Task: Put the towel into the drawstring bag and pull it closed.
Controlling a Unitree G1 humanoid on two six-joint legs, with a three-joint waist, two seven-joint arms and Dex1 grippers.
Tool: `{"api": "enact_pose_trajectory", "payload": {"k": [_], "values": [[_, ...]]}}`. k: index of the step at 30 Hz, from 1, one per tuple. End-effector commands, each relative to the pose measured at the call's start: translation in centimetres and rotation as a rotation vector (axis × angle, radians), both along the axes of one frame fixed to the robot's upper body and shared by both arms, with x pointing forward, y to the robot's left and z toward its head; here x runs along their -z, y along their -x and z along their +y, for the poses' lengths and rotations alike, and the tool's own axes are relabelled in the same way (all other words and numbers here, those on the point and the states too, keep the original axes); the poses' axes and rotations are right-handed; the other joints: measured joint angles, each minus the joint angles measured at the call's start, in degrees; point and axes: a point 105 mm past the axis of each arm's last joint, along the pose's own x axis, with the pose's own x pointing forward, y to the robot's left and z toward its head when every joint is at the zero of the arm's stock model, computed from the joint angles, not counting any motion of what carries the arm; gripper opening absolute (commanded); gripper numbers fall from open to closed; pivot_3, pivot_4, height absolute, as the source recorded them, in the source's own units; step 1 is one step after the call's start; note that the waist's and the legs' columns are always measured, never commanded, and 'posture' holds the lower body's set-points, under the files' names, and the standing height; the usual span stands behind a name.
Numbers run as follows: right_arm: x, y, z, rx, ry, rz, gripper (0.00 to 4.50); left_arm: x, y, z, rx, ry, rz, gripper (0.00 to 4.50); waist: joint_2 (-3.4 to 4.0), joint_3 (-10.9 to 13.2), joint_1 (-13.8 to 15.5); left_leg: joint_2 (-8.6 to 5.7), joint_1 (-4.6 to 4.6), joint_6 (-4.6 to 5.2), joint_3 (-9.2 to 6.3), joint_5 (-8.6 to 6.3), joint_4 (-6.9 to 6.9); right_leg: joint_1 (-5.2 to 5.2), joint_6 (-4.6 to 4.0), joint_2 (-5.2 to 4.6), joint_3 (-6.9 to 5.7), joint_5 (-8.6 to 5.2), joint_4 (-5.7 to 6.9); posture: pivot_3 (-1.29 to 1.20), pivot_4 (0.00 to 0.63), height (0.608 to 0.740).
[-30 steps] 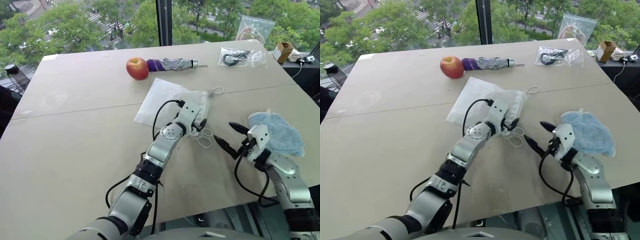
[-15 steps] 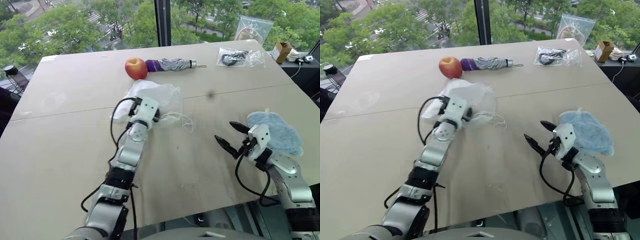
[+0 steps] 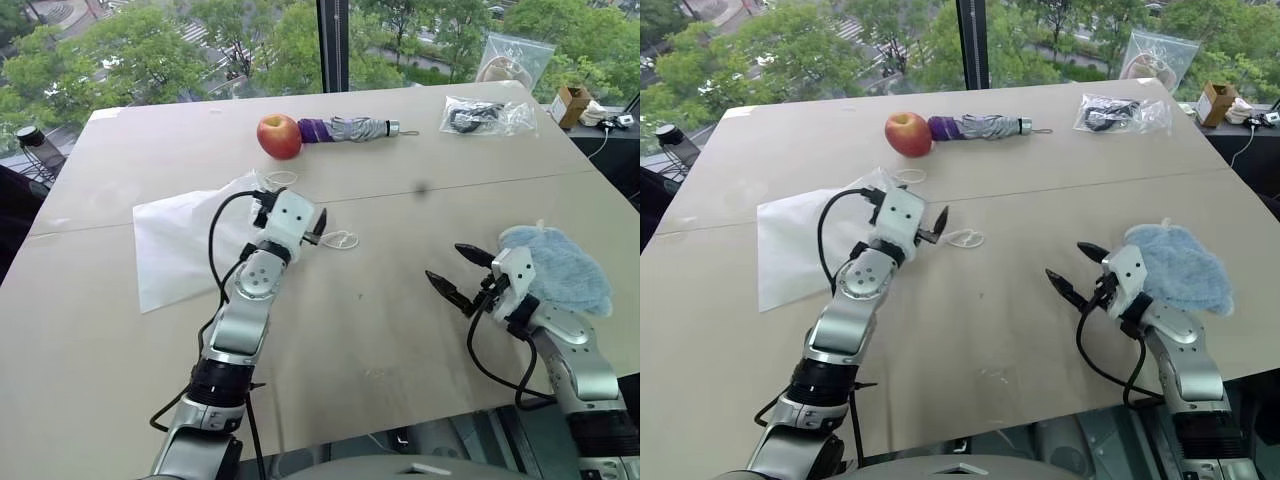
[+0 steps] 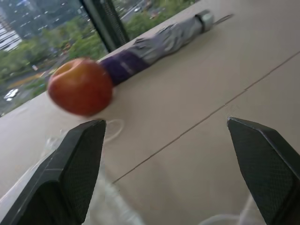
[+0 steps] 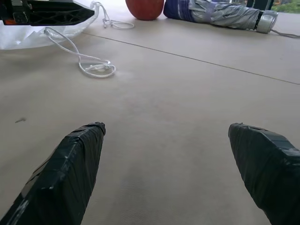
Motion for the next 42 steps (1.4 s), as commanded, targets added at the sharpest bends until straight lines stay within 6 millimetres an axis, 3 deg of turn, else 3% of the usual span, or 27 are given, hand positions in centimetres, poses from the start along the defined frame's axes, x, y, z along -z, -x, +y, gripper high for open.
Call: {"api": "enact_pose_trajectory", "payload": {"k": [1,5,10,15,24,36,39,42], "values": [[-1.0,0.0,0.2,-0.011,-0.004,-0.047,4.5,-0.9,-0.9,0.0,-0.086,0.037,-0.029,4.27,0.0,0.0,0.0,0.0,0.0,0.0,-0.02,0.0,0.0,0.0,0.0,0.02,-0.01,0.0,0.01,0.0,0.15,0.74],[-1.0,0.0,0.0,-0.008,0.001,-0.048,4.5,-0.8,-1.8,1.5,-0.261,0.112,-0.011,4.27,-0.01,0.0,-0.1,-0.01,-0.01,0.0,-0.03,0.0,0.02,0.0,0.02,0.04,-0.01,0.01,0.0,0.0,0.15,0.74],[-1.3,0.1,-0.1,-0.017,0.002,-0.053,4.5,-0.4,-1.7,3.7,-0.426,0.121,-0.003,4.27,-0.01,0.0,-0.3,0.0,-0.02,0.0,-0.07,0.0,0.0,0.0,0.02,0.04,-0.02,0.0,-0.01,0.0,0.15,0.74],[-3.3,0.6,0.9,-0.108,-0.051,-0.092,4.5,-0.3,-0.9,5.6,-0.525,0.145,-0.008,4.27,-0.01,0.0,-0.3,0.0,-0.02,0.0,-0.07,0.0,0.01,0.0,0.02,0.03,-0.04,0.01,0.0,0.0,0.15,0.74],[-7.1,0.3,2.5,-0.219,-0.088,-0.152,4.5,1.1,-0.9,6.9,-0.611,0.191,0.042,4.27,-0.02,0.0,-0.4,0.0,-0.03,0.0,-0.1,0.0,0.02,0.01,0.01,0.03,-0.06,0.01,0.01,0.0,0.15,0.74],[-7.0,0.3,2.4,-0.222,-0.058,-0.142,4.5,2.3,-1.5,8.6,-0.697,0.25,0.076,4.27,-0.03,0.0,-0.2,-0.01,-0.05,0.0,-0.12,0.0,0.02,0.01,0.01,0.02,-0.09,0.01,0.0,0.0,0.15,0.74],[-7.0,0.2,2.4,-0.225,-0.056,-0.142,4.5,2.5,-1.4,8.8,-0.708,0.255,0.085,3.45,-0.03,0.0,-0.2,-0.01,-0.05,0.0,-0.12,0.0,0.02,0.01,0.01,0.02,-0.09,0.01,0.0,0.0,0.15,0.74],[-6.9,0.2,2.5,-0.229,-0.055,-0.141,4.5,3.1,-1.0,9.3,-0.739,0.264,0.106,1.89,-0.03,0.0,-0.2,-0.01,-0.05,0.0,-0.12,0.0,0.02,0.01,0.01,0.02,-0.09,0.01,0.0,0.0,0.15,0.74]]}}
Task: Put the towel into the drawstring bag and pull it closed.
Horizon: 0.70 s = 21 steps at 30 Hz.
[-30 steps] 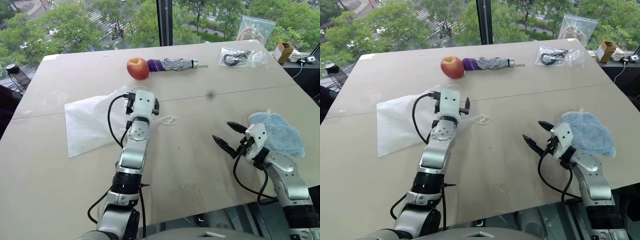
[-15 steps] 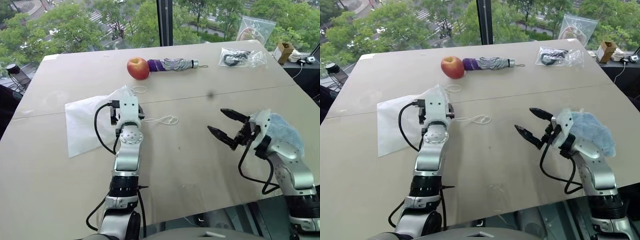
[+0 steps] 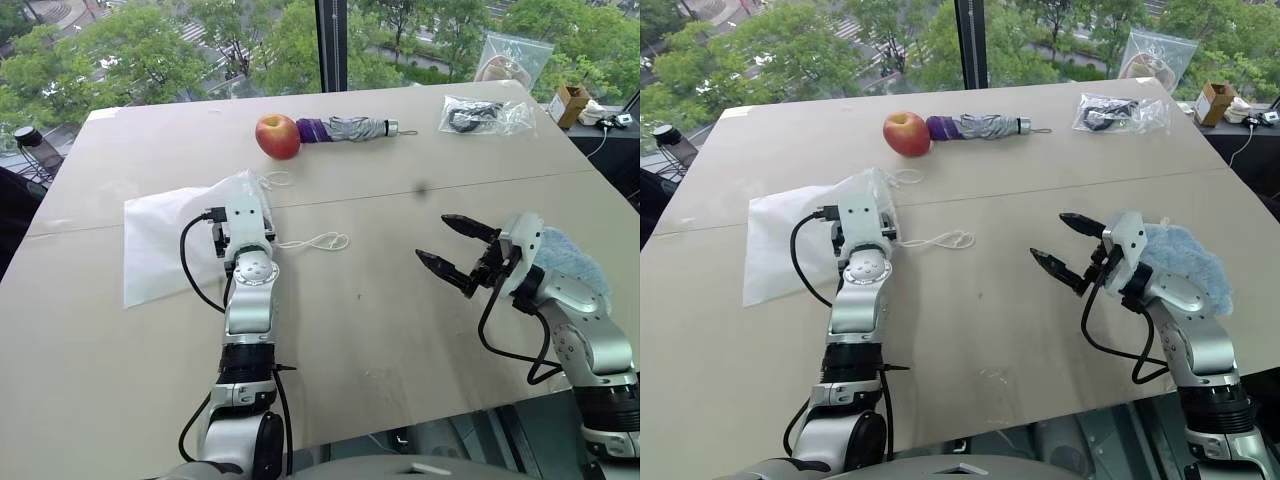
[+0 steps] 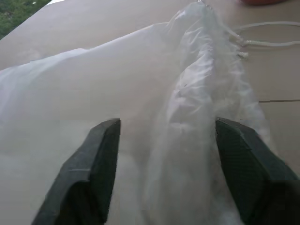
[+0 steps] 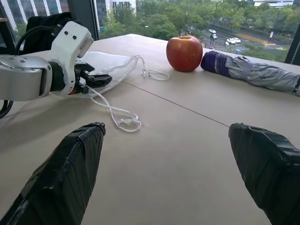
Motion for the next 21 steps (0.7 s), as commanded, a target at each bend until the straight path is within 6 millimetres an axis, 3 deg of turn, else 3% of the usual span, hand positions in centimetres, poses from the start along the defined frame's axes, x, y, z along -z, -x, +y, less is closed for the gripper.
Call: {"api": "enact_pose_trajectory", "payload": {"k": [1,5,12,15,21], "values": [[-1.3,0.2,0.3,-0.02,0.0,-0.053,4.5,-0.3,0.3,0.7,-0.036,0.01,-0.014,1.5,0.0,0.0,0.0,0.0,0.0,0.0,0.0,0.0,0.0,0.0,0.0,0.0,0.0,0.0,0.0,0.0,0.15,0.74],[-1.3,0.1,0.4,-0.024,0.001,-0.054,4.5,-0.5,0.5,1.0,-0.042,-0.002,-0.022,0.03,0.0,0.0,-0.1,0.0,0.0,0.0,0.0,0.0,0.0,0.0,0.0,0.0,0.0,0.0,0.0,0.0,0.15,0.74],[-2.0,-0.5,-0.8,0.02,-0.002,-0.058,4.5,-2.5,0.9,-0.8,0.138,-0.094,-0.129,0.03,0.0,0.0,-0.2,0.0,0.0,0.0,0.0,0.0,-0.01,-0.01,0.0,0.0,0.0,0.0,0.0,0.0,0.15,0.74],[-1.9,-1.0,-3.2,0.11,0.031,-0.018,4.5,-3.4,1.3,-2.7,0.302,-0.1,-0.182,0.03,0.0,0.0,0.1,0.01,-0.01,-0.01,0.01,0.0,0.0,-0.01,-0.01,-0.03,0.01,0.0,0.0,0.0,0.15,0.74],[-1.0,-1.9,-11.3,0.433,0.24,0.059,4.5,-5.2,2.2,-6.7,0.586,-0.051,-0.286,0.03,0.0,0.0,1.1,-0.04,-0.04,0.0,0.14,0.0,0.03,0.0,-0.2,-0.18,0.05,-0.1,-0.06,0.0,0.15,0.74]]}}
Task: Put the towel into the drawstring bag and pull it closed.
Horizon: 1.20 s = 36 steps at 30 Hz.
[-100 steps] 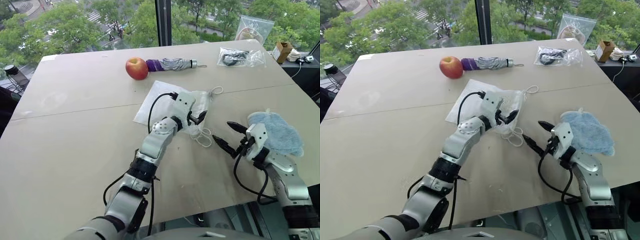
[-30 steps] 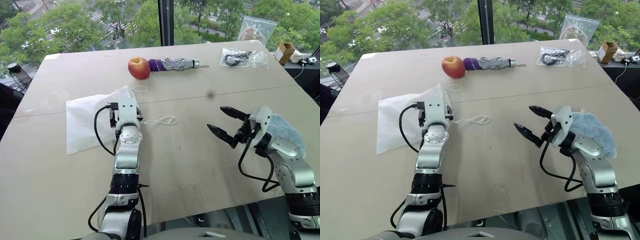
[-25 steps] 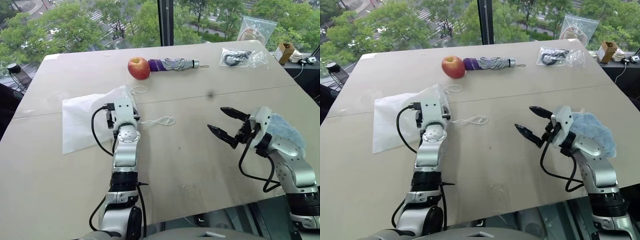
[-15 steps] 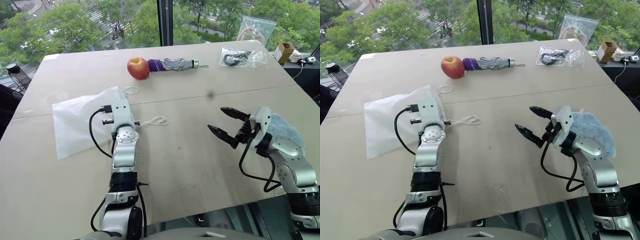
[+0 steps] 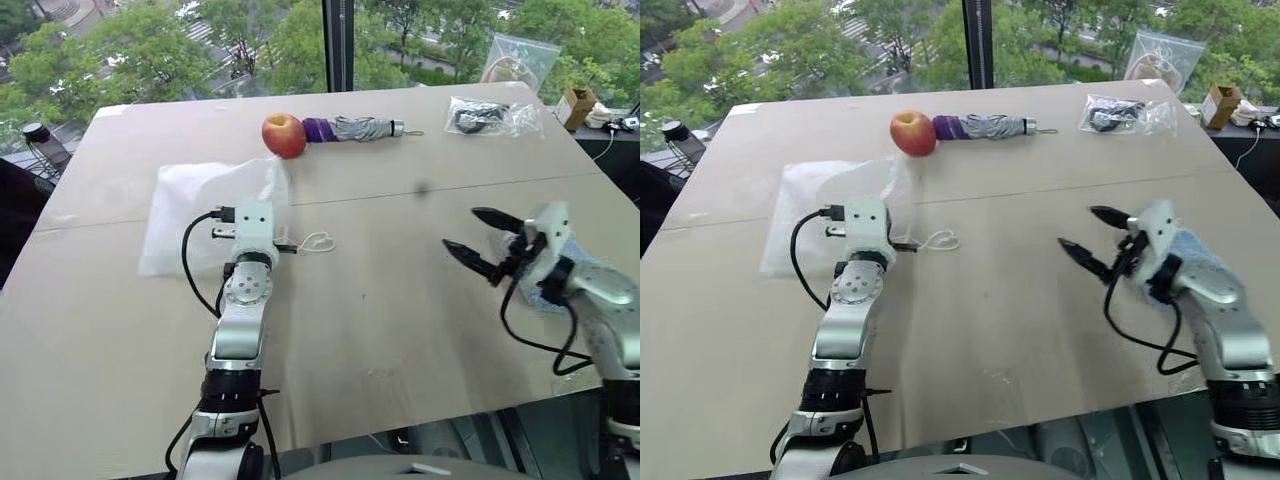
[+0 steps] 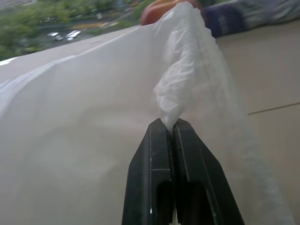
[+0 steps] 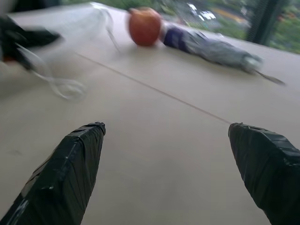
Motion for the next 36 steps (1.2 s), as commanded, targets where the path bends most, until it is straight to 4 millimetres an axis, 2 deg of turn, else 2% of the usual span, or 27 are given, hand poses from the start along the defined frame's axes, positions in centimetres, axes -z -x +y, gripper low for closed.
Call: {"api": "enact_pose_trajectory", "payload": {"k": [1,4,7,10,16,19,24,26,29,31,34,36], "values": [[-0.2,-0.2,-4.5,0.187,0.096,0.033,4.5,-2.7,0.5,-2.4,0.155,0.03,-0.103,0.03,0.0,0.0,0.0,-0.03,0.01,0.0,0.02,0.0,0.01,0.0,-0.02,0.0,0.01,-0.01,0.0,0.0,0.15,0.74],[0.0,0.6,-6.7,0.288,0.114,0.093,4.5,-3.0,1.0,-4.0,0.279,0.051,-0.096,0.03,0.01,0.0,-0.1,-0.02,0.03,0.0,0.03,0.0,0.0,0.0,0.01,0.04,0.03,0.0,0.03,0.0,0.15,0.74],[0.6,2.1,-7.0,0.298,0.123,0.156,4.5,-2.7,1.7,-5.2,0.403,0.016,-0.047,0.03,0.01,0.0,-0.2,0.04,0.01,0.01,-0.02,0.0,-0.02,-0.01,0.16,0.17,0.03,0.09,0.04,0.0,0.15,0.74],[1.9,3.2,-6.9,0.319,0.128,0.225,4.5,-2.0,2.1,-5.5,0.476,-0.036,0.024,0.03,0.03,0.0,-0.5,0.08,0.07,0.01,-0.04,0.0,-0.06,0.0,0.18,0.24,0.05,0.08,0.05,0.0,0.15,0.74],[3.5,1.7,-8.2,0.481,0.182,0.237,4.5,-2.6,1.7,-5.4,0.508,-0.096,0.063,0.03,0.01,0.0,-1.3,0.07,0.06,0.02,0.03,0.0,0.18,0.04,0.17,0.24,0.11,-0.15,0.06,0.0,0.15,0.74],[3.3,0.7,-9.5,0.556,0.264,0.179,4.5,-3.1,1.6,-5.1,0.492,-0.079,0.056,0.03,0.01,0.0,-1.4,0.06,0.06,0.02,0.03,0.0,0.21,0.08,0.18,0.23,0.11,-0.15,0.06,0.0,0.15,0.74],[3.8,-0.2,-11.3,0.664,0.283,0.177,4.5,-2.7,2.1,-5.1,0.488,-0.076,0.07,0.03,0.01,0.0,-1.4,0.05,0.04,0.02,0.02,0.0,0.18,0.07,0.19,0.23,0.13,0.07,0.04,0.0,0.15,0.74],[4.7,-0.2,-11.9,0.704,0.258,0.234,4.5,-2.6,2.3,-5.2,0.489,-0.076,0.074,0.03,0.01,0.0,-1.4,0.05,0.03,0.02,0.03,0.0,0.16,0.07,0.2,0.22,0.13,0.07,0.01,0.0,0.15,0.74],[7.0,0.5,-11.8,0.765,0.092,0.434,4.5,-2.7,2.4,-5.1,0.485,-0.072,0.072,0.03,-0.02,0.0,-1.4,0.05,0.04,0.02,0.02,0.0,0.15,0.08,0.16,0.22,0.13,0.06,0.01,0.0,0.15,0.74],[8.0,0.8,-10.9,0.764,-0.026,0.553,4.5,-3.0,2.3,-5.0,0.482,-0.071,0.069,0.03,-0.08,-0.1,-1.4,0.06,0.14,0.02,-0.01,0.0,0.16,0.21,0.04,0.23,0.12,0.0,0.02,0.0,0.15,0.74],[8.8,1.4,-7.8,0.647,-0.207,0.732,4.5,-3.6,2.2,-4.8,0.479,-0.07,0.054,0.03,-0.17,-0.1,-1.5,0.06,0.2,0.02,-0.06,0.0,0.16,0.29,-0.01,0.23,0.08,-0.04,0.02,0.0,0.15,0.74],[8.9,1.7,-6.4,0.574,-0.226,0.773,4.5,-4.1,2.2,-4.8,0.489,-0.062,0.047,0.03,-0.26,-0.2,-1.5,0.09,0.2,0.02,-0.14,0.0,0.16,0.29,-0.02,0.25,0.0,-0.04,0.04,0.0,0.15,0.74]]}}
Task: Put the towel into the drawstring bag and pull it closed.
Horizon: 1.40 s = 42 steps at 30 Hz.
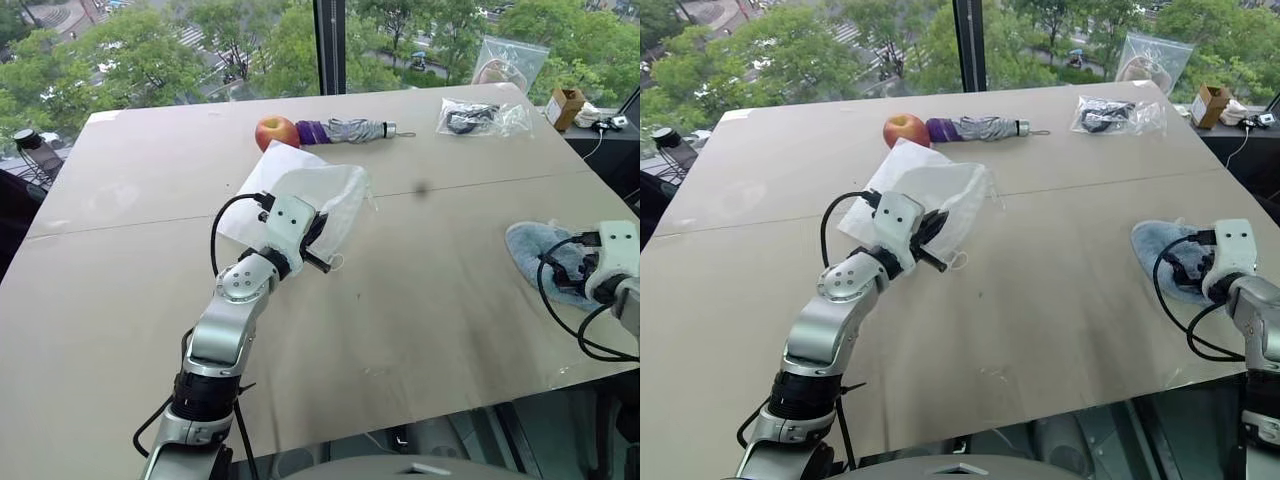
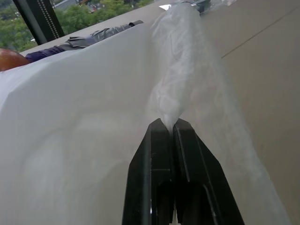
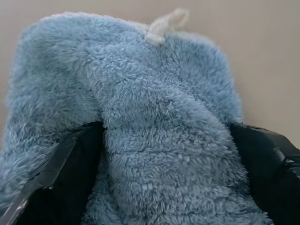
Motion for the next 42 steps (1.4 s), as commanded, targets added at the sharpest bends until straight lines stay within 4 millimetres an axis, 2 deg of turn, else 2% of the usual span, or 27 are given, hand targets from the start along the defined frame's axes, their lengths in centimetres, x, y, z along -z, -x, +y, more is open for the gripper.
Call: {"api": "enact_pose_trajectory", "payload": {"k": [1,3,9,11,12,14,16,18,21,27,28,31,33,37,39,42], "values": [[2.7,1.6,3.9,-0.148,-0.156,0.145,4.25,-2.8,0.3,-0.4,0.038,0.039,-0.068,0.0,-0.16,-0.1,-0.1,0.02,-0.01,0.0,-0.04,0.0,0.0,0.0,0.0,0.03,-0.04,0.0,0.0,0.0,0.15,0.74],[2.8,1.8,4.8,-0.201,-0.151,0.146,3.72,-3.2,0.5,-0.8,0.074,0.085,-0.051,0.0,-0.23,-0.1,-0.2,0.08,-0.01,0.0,-0.13,0.0,-0.05,0.0,0.01,0.1,-0.13,0.0,0.0,0.0,0.15,0.74],[2.6,1.8,6.1,-0.276,-0.124,0.12,1.21,-4.0,1.2,-1.8,0.182,0.205,0.022,0.0,-0.23,-0.1,-0.6,0.12,0.03,0.0,-0.13,0.0,-0.14,0.0,0.19,0.16,-0.13,0.06,0.0,0.0,0.15,0.74],[2.6,1.8,6.2,-0.284,-0.106,0.118,0.55,-3.8,1.4,-2.0,0.203,0.179,0.031,0.0,-0.23,-0.1,-0.6,0.12,0.04,0.0,-0.13,0.0,-0.14,0.0,0.2,0.16,-0.13,0.05,0.0,0.0,0.15,0.74],[2.6,1.8,6.2,-0.287,-0.098,0.11,0.05,-3.6,1.5,-2.1,0.213,0.171,0.037,0.0,-0.24,-0.1,-0.6,0.12,0.06,0.0,-0.12,0.0,-0.14,0.0,0.12,0.18,-0.11,-0.01,0.0,0.0,0.15,0.74],[1.7,1.1,6.5,-0.304,-0.084,0.054,0.02,-3.5,1.6,-2.3,0.235,0.173,0.047,0.0,-0.23,-0.1,-0.6,0.13,0.07,0.0,-0.13,0.0,-0.14,0.0,0.09,0.21,-0.11,-0.06,0.0,0.0,0.15,0.74],[-0.4,0.4,7.9,-0.379,-0.122,-0.067,0.02,-3.4,1.8,-2.6,0.266,0.169,0.06,0.0,-0.23,-0.1,-0.9,0.14,0.08,0.0,-0.11,0.0,-0.14,0.0,0.1,0.22,-0.09,-0.07,0.0,0.0,0.15,0.74],[-3.3,0.3,10.5,-0.499,-0.213,-0.182,0.02,-3.2,1.9,-2.9,0.298,0.157,0.075,0.0,-0.14,-0.1,-1.2,0.14,0.07,0.0,-0.11,0.0,-0.13,-0.01,0.13,0.22,-0.08,-0.08,0.0,0.0,0.15,0.74],[-8.7,1.4,15.9,-0.737,-0.346,-0.367,0.02,-2.5,2.1,-3.7,0.357,0.125,0.106,0.0,0.28,0.2,-1.7,0.14,0.0,0.0,-0.09,0.0,-0.13,-0.13,0.24,0.22,-0.02,0.01,0.04,0.0,0.15,0.74],[-13.4,2.8,20.4,-0.899,-0.396,-0.515,0.02,-2.1,1.5,-4.7,0.392,0.075,0.108,0.0,0.4,0.3,-0.4,0.03,-0.22,0.0,-0.19,0.0,-0.15,-0.25,0.24,0.09,-0.16,0.11,-0.04,0.0,0.15,0.74],[-13.5,3.2,21.1,-0.929,-0.389,-0.511,0.02,-2.1,1.5,-4.8,0.398,0.069,0.103,0.0,0.4,0.3,-0.1,0.03,-0.28,0.0,-0.18,0.0,-0.15,-0.31,0.24,0.08,-0.16,0.11,-0.05,0.0,0.15,0.74],[-12.2,3.6,22.0,-0.976,-0.266,-0.449,0.02,-2.4,1.3,-5.1,0.402,0.086,0.094,0.0,0.4,0.3,0.1,-0.04,-0.6,0.0,-0.18,0.0,-0.14,-0.57,0.26,-0.03,-0.18,0.1,-0.06,0.0,0.15,0.74],[-10.5,3.7,21.8,-0.985,-0.184,-0.38,0.02,-2.4,1.2,-5.2,0.402,0.085,0.091,0.0,0.39,0.3,0.1,-0.08,-1.0,-0.01,-0.15,0.01,-0.06,-0.91,0.27,-0.1,-0.17,0.11,-0.06,0.0,0.15,0.74],[-6.6,3.7,21.0,-1.003,0.022,-0.221,0.02,-2.6,1.2,-5.4,0.407,0.102,0.082,0.0,0.39,0.3,0.0,-0.11,-1.02,-0.01,-0.14,0.0,-0.04,-0.93,0.28,-0.15,-0.17,0.11,-0.06,0.0,0.15,0.74],[-6.0,2.7,20.8,-0.93,-0.002,-0.203,0.02,-2.6,1.6,-5.8,0.433,0.097,0.075,0.0,0.37,0.3,-0.2,-0.1,-1.0,-0.01,-0.15,0.0,-0.04,-0.93,0.28,-0.13,-0.19,0.11,-0.05,0.0,0.15,0.74],[-6.0,2.3,21.2,-0.91,-0.035,-0.196,0.02,-2.6,2.1,-6.1,0.461,0.098,0.074,0.0,0.38,0.3,-0.3,-0.05,-0.94,-0.01,-0.16,0.01,-0.04,-0.94,0.27,-0.01,-0.15,0.11,0.03,0.0,0.15,0.74]]}}
